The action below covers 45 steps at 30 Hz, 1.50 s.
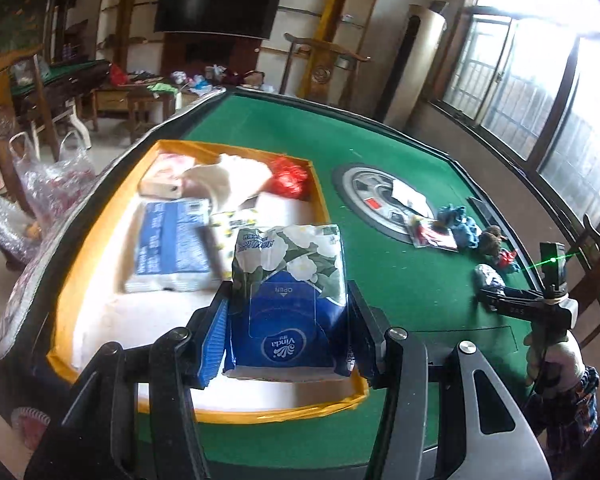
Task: Organize soft objects
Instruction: 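Lower the bag into the tray and open the right tool while the left tool carries the Vinda pack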
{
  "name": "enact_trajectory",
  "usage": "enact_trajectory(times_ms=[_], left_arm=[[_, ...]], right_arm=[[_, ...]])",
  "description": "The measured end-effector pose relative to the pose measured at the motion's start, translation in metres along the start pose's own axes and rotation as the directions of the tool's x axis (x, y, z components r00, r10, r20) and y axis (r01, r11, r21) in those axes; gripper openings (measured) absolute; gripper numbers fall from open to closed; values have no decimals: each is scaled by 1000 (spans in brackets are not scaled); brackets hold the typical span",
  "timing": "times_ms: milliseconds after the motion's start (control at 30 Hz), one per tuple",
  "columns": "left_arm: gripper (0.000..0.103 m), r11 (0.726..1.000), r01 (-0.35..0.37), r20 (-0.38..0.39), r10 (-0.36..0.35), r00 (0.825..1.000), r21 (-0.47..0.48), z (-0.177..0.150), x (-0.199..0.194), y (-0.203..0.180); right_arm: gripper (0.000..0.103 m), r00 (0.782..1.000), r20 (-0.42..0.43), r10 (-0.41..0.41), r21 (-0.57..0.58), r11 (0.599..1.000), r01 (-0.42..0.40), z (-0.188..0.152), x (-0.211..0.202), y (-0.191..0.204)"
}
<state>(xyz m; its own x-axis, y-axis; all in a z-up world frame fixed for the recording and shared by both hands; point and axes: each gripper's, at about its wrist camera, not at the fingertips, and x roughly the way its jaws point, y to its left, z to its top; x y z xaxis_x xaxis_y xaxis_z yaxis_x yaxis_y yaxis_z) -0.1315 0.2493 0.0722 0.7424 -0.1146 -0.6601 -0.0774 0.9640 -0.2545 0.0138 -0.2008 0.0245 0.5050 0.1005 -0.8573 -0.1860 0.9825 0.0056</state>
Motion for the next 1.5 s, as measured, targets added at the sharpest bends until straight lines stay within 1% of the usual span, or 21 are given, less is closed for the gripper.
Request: enact_trajectory(times_ms=[67,100,133,200,333,400,467,533,567,667,733,833,900,967,1067,1133,1167,1233,1333,1400,1500], left_arm=[[51,999,-26,-21,25,999,-41,-5,2,21],[51,998,-42,-34,40,999,-55,-7,5,28],[51,996,-53,-47,50,998,-66,-9,9,33],[52,994,-69,-77,62,995,-89,-12,17,44],[52,987,-114,-146,97,985,-112,-12,39,53],[52,984,-128,-164,107,981,-124,-10,47,55],[55,984,-126,-165,104,981,-129,-8,48,58],[59,984,-114,-148,94,984,-137,-3,47,61],[61,983,-111,-140,91,986,-144,0,47,63],[61,978,-94,-133,70,989,-186,8,49,72],[61,973,-63,-105,40,994,-224,10,42,77],[61,963,-39,-52,26,998,-267,8,22,82],[61,957,-32,-18,28,999,-287,4,8,86],[61,953,-41,5,45,999,-299,0,-2,90],[61,950,-77,18,87,996,-302,-4,-12,96],[61,949,-97,24,109,994,-301,-5,-16,100],[61,947,-102,25,115,993,-303,-6,-17,102],[61,944,-100,28,115,993,-315,-8,-18,107],[61,941,-94,27,109,994,-326,-10,-19,112],[61,942,-91,30,107,994,-324,-11,-19,112],[61,942,-76,41,95,995,-327,-11,-21,113]], right_arm=[[65,1000,-7,-8,3,1000,8,3,2,0],[63,1000,-9,-13,4,1000,13,4,2,0],[55,1000,-7,-15,7,1000,15,5,2,1],[42,1000,-12,-6,11,1000,7,7,1,2],[41,1000,-20,-20,-1,1000,20,5,-3,8],[41,1000,-6,-15,12,1000,15,4,-11,11],[41,1000,18,8,23,1000,-8,6,-24,15],[41,998,44,38,11,999,-38,11,-39,26],[41,997,57,54,-5,999,-54,15,-46,35],[41,990,80,114,-73,991,-108,27,-62,71],[41,982,81,172,-125,979,-161,34,-69,101],[41,961,64,269,-199,947,-252,41,-75,149],[42,937,28,349,-238,913,-333,44,-76,182],[42,910,-22,415,-273,873,-405,45,-73,214],[42,880,-120,459,-326,819,-472,37,-61,262],[42,872,-189,452,-359,794,-490,30,-47,293],[42,873,-214,438,-374,789,-488,25,-43,308],[42,881,-251,402,-407,781,-473,19,-33,330],[42,893,-301,334,-442,781,-441,12,-14,348],[42,908,-305,287,-459,792,-404,11,-5,354],[42,931,-274,243,-470,811,-349,17,4,359]])
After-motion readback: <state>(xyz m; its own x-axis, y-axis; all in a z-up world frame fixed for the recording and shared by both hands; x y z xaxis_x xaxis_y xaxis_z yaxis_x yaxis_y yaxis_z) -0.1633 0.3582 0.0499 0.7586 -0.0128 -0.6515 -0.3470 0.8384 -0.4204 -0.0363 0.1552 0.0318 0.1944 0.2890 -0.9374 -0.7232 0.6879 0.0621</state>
